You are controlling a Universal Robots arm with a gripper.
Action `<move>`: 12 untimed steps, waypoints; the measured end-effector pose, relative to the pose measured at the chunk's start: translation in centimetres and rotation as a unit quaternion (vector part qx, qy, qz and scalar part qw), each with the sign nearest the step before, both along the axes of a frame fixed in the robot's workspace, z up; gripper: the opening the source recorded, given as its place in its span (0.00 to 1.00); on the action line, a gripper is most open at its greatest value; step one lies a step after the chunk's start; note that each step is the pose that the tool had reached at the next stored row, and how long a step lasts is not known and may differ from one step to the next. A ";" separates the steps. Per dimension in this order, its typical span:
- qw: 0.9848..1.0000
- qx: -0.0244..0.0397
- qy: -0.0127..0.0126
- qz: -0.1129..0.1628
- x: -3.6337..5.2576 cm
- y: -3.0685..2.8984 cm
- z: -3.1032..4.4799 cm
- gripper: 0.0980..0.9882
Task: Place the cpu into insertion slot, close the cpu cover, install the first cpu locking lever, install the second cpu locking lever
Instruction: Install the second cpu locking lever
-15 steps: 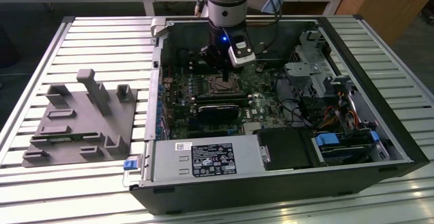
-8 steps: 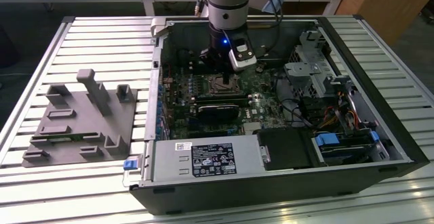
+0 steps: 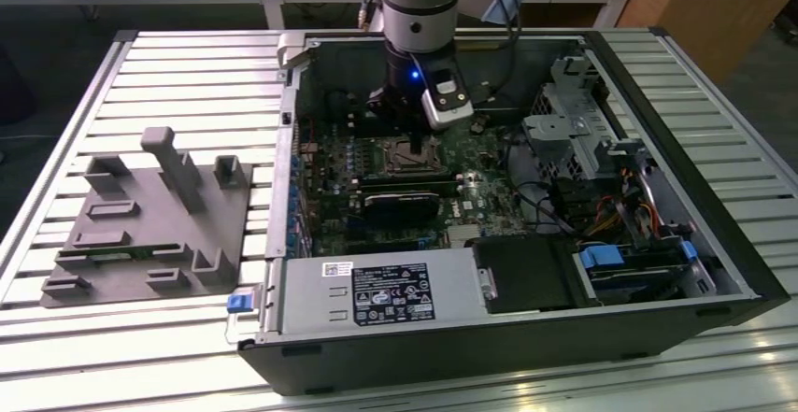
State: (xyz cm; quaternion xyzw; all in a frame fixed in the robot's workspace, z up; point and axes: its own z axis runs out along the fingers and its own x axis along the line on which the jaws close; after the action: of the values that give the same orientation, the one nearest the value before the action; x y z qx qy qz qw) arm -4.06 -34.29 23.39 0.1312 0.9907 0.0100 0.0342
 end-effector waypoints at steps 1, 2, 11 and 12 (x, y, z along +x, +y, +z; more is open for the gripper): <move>1.000 0.000 0.000 0.000 0.00 0.00 0.18 0.01; 1.000 0.000 0.000 0.000 0.00 0.00 0.35 0.01; 1.000 0.000 0.000 0.001 0.00 -0.50 0.77 0.01; 1.000 0.000 0.000 0.001 0.00 -0.67 0.77 0.01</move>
State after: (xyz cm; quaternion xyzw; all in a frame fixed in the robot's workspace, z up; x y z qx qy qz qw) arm -4.06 -34.96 24.17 0.1303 0.9908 0.0103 0.0341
